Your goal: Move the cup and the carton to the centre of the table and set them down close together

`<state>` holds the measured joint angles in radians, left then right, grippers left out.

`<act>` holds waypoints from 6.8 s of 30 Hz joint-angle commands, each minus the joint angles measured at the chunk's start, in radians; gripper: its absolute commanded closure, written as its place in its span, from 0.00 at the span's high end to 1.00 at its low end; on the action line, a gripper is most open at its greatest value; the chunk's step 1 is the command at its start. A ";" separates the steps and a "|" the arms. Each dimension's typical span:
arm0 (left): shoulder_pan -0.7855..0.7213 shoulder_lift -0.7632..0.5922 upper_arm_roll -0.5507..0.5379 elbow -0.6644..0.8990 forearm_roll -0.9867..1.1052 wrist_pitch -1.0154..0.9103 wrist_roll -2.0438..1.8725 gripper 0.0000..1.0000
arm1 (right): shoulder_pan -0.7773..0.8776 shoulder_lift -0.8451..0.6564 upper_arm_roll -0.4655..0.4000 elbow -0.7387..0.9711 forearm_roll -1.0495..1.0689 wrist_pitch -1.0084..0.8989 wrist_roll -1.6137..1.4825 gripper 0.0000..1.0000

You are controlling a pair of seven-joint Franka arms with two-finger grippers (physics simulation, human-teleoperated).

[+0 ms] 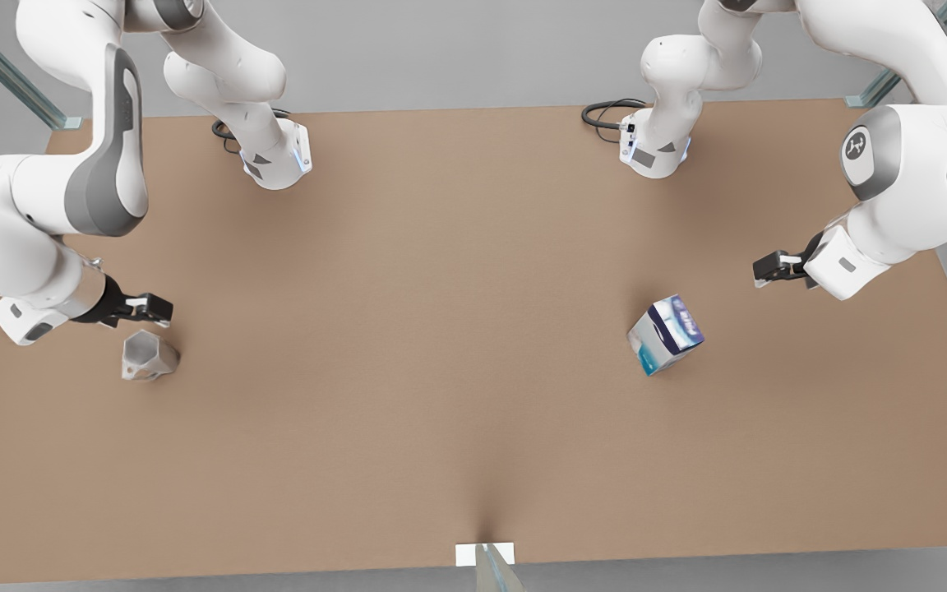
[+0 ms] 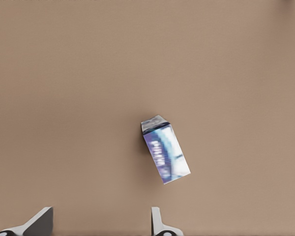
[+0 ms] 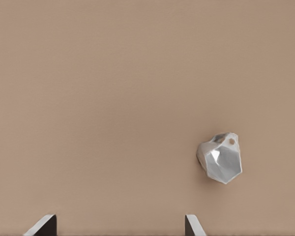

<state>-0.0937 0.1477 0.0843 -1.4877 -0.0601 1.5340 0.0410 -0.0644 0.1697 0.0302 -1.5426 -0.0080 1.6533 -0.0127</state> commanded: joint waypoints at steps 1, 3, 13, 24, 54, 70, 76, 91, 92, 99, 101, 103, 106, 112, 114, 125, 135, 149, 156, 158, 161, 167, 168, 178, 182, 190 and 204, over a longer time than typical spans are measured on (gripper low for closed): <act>0.000 0.000 0.000 -0.002 -0.001 0.000 0.000 1.00 | 0.000 0.001 0.001 0.001 0.000 0.000 0.000 1.00; 0.000 -0.004 0.000 -0.009 0.000 0.000 -0.001 1.00 | 0.011 0.001 0.001 -0.001 0.002 -0.006 0.003 1.00; 0.000 -0.007 0.000 -0.094 0.010 0.002 -0.001 1.00 | 0.029 0.014 -0.091 -0.287 -0.020 0.362 0.011 1.00; 0.000 -0.007 0.000 -0.124 0.010 0.002 -0.009 1.00 | 0.052 -0.055 -0.153 -0.517 0.105 0.600 -0.063 1.00; 0.000 -0.013 0.000 -0.155 0.010 -0.009 -0.010 1.00 | 0.095 0.143 -0.337 -0.574 0.163 0.760 -0.142 1.00; 0.000 -0.007 0.002 -0.157 0.010 -0.014 -0.010 1.00 | 0.107 0.206 -0.358 -0.530 0.151 0.721 -0.259 1.00; 0.000 0.001 0.002 -0.158 0.010 -0.009 -0.010 1.00 | 0.109 0.215 -0.357 -0.531 0.105 0.709 -0.368 1.00; 0.000 0.009 0.002 -0.158 0.010 -0.009 -0.009 1.00 | 0.092 0.317 -0.357 -0.436 0.077 0.701 -0.622 1.00; 0.000 0.007 0.002 -0.157 0.010 -0.009 -0.009 1.00 | 0.092 0.317 -0.357 -0.436 0.075 0.703 -0.625 1.00; 0.000 0.010 0.002 -0.157 0.010 -0.005 -0.009 1.00 | 0.092 0.309 -0.357 -0.435 0.080 0.648 -0.754 1.00; 0.000 0.012 0.002 -0.157 0.010 -0.006 -0.009 1.00 | 0.094 0.310 -0.357 -0.435 0.080 0.649 -0.810 0.92; 0.000 0.012 0.003 -0.158 0.010 -0.005 -0.009 1.00 | 0.094 0.310 -0.358 -0.435 0.080 0.651 -0.831 0.81; 0.000 0.012 0.003 -0.157 0.010 -0.006 -0.009 1.00 | 0.094 0.312 -0.358 -0.435 0.080 0.651 -0.854 0.49; 0.000 0.012 0.003 -0.157 0.010 -0.009 -0.009 1.00 | 0.092 0.314 -0.375 -0.435 0.082 0.649 -0.915 0.21; 0.000 0.012 0.003 -0.157 0.010 -0.008 -0.009 1.00 | 0.092 0.314 -0.375 -0.433 0.085 0.648 -0.914 0.21; 0.000 0.009 0.003 -0.157 0.013 -0.003 -0.009 1.00 | 0.092 0.307 -0.380 -0.432 0.085 0.646 -0.903 0.21; 0.000 0.000 0.003 -0.155 0.017 -0.003 -0.009 1.00 | 0.095 0.287 -0.337 -0.307 0.083 0.445 -0.699 0.21; -0.060 -0.045 0.002 -0.246 0.014 0.103 -0.257 1.00 | 0.150 0.353 0.031 0.082 -0.015 0.207 0.304 0.21; -0.092 -0.054 -0.002 -0.292 0.002 0.176 -0.469 1.00 | 0.422 0.556 -0.009 0.426 -0.014 0.132 0.683 0.21; -0.104 0.009 -0.023 -0.250 -0.001 0.156 -0.490 1.00 | 0.514 0.669 -0.058 0.598 0.032 0.123 0.790 0.21; -0.104 0.001 -0.023 -0.322 -0.003 0.259 -0.494 1.00 | 0.601 0.809 -0.153 0.759 0.177 0.129 0.904 0.21; -0.113 0.024 -0.025 -0.390 -0.007 0.374 -0.642 1.00 | 0.730 0.942 -0.188 0.885 0.217 0.260 0.976 0.21; -0.115 0.026 -0.025 -0.402 -0.007 0.393 -0.642 1.00 | 0.739 0.952 -0.184 0.886 0.217 0.281 0.976 0.21; -0.136 0.093 -0.025 -0.411 -0.009 0.451 -0.641 1.00 | 0.775 1.016 -0.151 0.885 0.217 0.263 0.787 0.21; -0.136 0.116 -0.025 -0.411 -0.009 0.463 -0.639 1.00 | 0.775 1.021 -0.142 0.883 0.212 0.275 0.769 1.00; -0.136 0.142 -0.025 -0.411 -0.009 0.476 -0.639 1.00 | 0.775 1.033 -0.141 0.885 0.214 0.345 0.769 1.00; -0.136 0.171 -0.025 -0.402 -0.010 0.491 -0.627 0.53 | 0.804 1.038 -0.121 0.885 0.214 0.410 0.787 1.00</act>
<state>-0.2303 0.3142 0.0610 -1.8869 -0.0590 2.0182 -0.5825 0.7394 1.2044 -0.0905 -0.6581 0.2055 2.0529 0.7747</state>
